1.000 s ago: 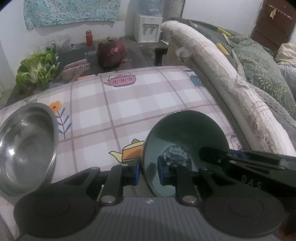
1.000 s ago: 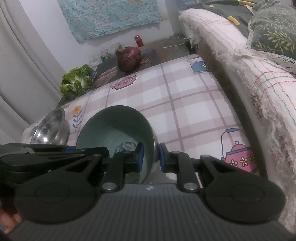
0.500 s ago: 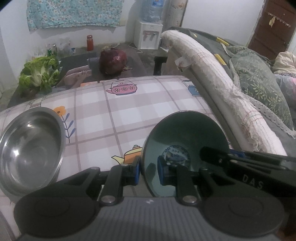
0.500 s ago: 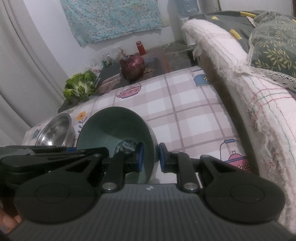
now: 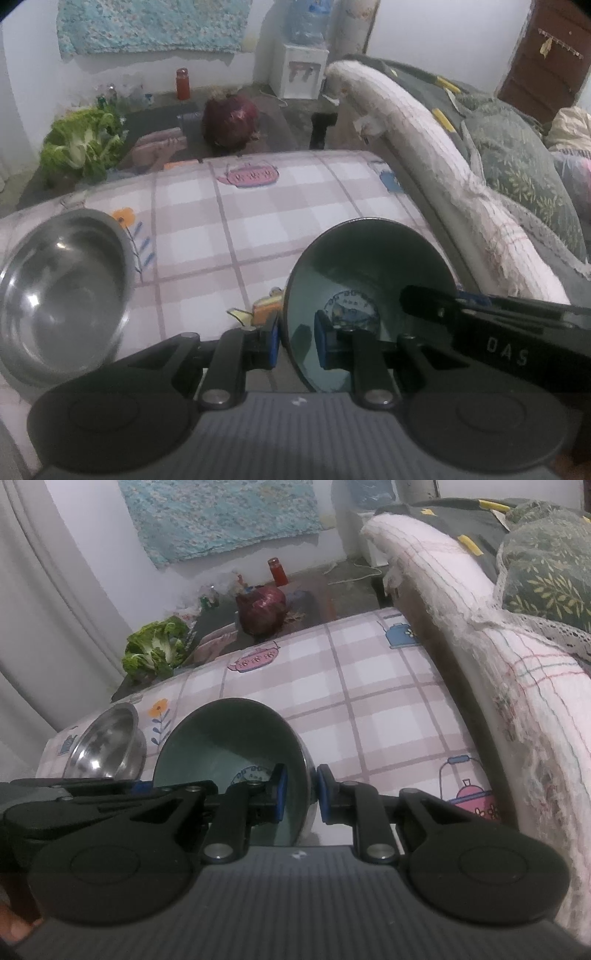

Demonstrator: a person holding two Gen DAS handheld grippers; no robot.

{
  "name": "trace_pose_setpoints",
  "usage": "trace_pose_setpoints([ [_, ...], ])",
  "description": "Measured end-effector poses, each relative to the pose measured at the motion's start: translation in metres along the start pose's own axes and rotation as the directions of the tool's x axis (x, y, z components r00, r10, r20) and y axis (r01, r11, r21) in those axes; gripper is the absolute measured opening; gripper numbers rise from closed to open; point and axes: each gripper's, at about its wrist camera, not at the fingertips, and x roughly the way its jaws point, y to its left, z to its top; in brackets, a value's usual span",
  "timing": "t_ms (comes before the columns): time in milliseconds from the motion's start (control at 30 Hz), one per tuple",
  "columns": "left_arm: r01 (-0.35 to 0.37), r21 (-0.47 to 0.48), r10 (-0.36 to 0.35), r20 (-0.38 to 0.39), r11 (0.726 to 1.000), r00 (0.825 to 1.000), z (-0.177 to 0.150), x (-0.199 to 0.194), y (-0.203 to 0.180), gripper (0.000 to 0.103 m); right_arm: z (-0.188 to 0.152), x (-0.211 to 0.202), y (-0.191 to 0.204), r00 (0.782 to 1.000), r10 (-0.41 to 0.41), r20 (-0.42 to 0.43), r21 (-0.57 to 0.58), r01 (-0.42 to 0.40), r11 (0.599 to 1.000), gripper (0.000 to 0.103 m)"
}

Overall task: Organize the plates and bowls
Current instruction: 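Lift the green bowl with both grippers and carry it toward the small steel bowl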

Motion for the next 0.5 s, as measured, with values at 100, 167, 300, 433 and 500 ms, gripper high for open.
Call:
trace_pose_setpoints([
  [100, -0.013, -0.009, 0.013, 0.026, 1.000, 1.000, 0.005, -0.011, 0.006, 0.019, 0.006, -0.002, 0.008, 1.000, 0.016, 0.013, -0.012, -0.016, 1.000, 0.016],
  [167, -0.024, -0.018, 0.025, 0.044, 1.000, 0.999, 0.008, -0.018, 0.012, 0.019, 0.010, -0.003, 0.014, 0.999, 0.033, 0.021, -0.019, -0.033, 0.999, 0.016],
  [300, -0.053, -0.038, 0.056, 0.076, 0.998, 0.996, 0.013, -0.035, 0.027, 0.019, 0.020, -0.005, 0.033, 0.997, 0.066, 0.032, -0.038, -0.065, 0.997, 0.016],
  [433, -0.086, -0.068, 0.093, 0.109, 0.994, 0.990, 0.019, -0.052, 0.049, 0.020, 0.031, -0.003, 0.059, 0.994, 0.102, 0.044, -0.073, -0.099, 0.992, 0.017],
  [500, -0.106, -0.084, 0.116, 0.123, 0.991, 0.986, 0.020, -0.061, 0.062, 0.020, 0.038, -0.001, 0.076, 0.991, 0.126, 0.046, -0.092, -0.121, 0.988, 0.017],
])
